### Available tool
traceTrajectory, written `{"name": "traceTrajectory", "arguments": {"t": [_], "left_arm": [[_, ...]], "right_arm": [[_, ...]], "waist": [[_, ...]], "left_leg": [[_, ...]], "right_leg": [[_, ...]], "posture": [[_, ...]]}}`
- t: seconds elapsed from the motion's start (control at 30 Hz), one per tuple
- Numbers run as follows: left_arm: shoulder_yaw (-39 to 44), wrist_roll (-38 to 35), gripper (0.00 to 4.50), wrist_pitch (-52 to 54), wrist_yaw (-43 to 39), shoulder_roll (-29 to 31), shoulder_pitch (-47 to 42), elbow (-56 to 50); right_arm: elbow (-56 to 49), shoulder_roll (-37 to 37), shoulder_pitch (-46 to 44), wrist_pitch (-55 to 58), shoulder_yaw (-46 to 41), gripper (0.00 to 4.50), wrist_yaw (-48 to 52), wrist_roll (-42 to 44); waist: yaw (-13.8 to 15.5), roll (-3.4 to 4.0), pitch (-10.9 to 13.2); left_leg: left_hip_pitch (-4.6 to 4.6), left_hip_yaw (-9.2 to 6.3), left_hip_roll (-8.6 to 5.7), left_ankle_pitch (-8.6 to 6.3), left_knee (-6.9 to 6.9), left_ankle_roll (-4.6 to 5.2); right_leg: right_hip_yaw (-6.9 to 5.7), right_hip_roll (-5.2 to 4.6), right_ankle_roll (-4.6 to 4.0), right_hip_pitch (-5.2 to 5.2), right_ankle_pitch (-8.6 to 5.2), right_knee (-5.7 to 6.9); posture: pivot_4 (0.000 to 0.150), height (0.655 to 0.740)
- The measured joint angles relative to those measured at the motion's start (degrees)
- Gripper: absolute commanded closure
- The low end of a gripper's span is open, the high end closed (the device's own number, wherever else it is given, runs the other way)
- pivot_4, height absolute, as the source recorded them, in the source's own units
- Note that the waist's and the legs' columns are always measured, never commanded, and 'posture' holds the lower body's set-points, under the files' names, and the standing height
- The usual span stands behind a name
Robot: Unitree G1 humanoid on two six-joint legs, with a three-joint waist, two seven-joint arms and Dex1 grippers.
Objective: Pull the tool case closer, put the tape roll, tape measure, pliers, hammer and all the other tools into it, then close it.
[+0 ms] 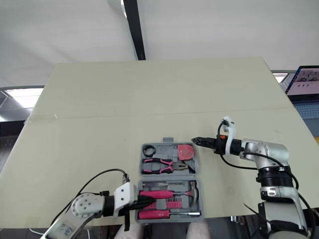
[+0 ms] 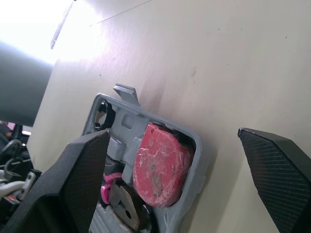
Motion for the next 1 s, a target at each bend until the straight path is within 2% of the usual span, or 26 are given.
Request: {"name": "traceTrajectory", "arguments": {"t": [0.47,0.7,0.87,1.0], "left_arm": [[-0.55,0.24,4.5,0.32,-0.59,0.7,-0.36,0.23],[-0.65,0.25,4.5,0.35,-0.66,2.16,-0.52,-0.07],[-0.67,0.26,4.5,0.09,-0.75,3.1,-0.78,0.01],[-1.06,0.28,4.5,-0.08,-0.75,3.32,-1.32,0.25]], "right_arm": [[6.41,2.13,-0.45,1.97,0.48,0.04,1.55,-0.01],[7.65,5.16,-0.76,0.53,1.99,0.04,4.59,-0.21],[6.84,6.15,-0.51,0.47,2.13,0.04,5.16,-0.21],[1.47,5.79,0.96,2.26,1.84,0.04,5.35,1.26]], "waist": [[-0.16,0.09,-0.06],[-1.21,0.12,-0.08],[-1.52,0.13,-0.08],[-1.45,0.14,-0.08]], "left_leg": [[0.04,0.01,0.0,0.0,-0.02,0.0],[0.08,-0.01,0.0,0.0,-0.09,-0.01],[0.08,0.02,0.0,0.01,-0.19,-0.02],[0.07,0.02,0.0,0.01,-0.19,-0.02]], "right_leg": [[0.01,0.0,0.0,0.01,0.0,0.01],[0.0,0.0,0.0,0.02,0.0,0.03],[-0.01,0.0,0.0,-0.06,0.0,0.03],[-0.01,0.0,0.0,-0.07,0.0,0.03]], "posture": [[0.15,0.74],[0.15,0.74],[0.15,0.74],[0.15,0.74]]}}
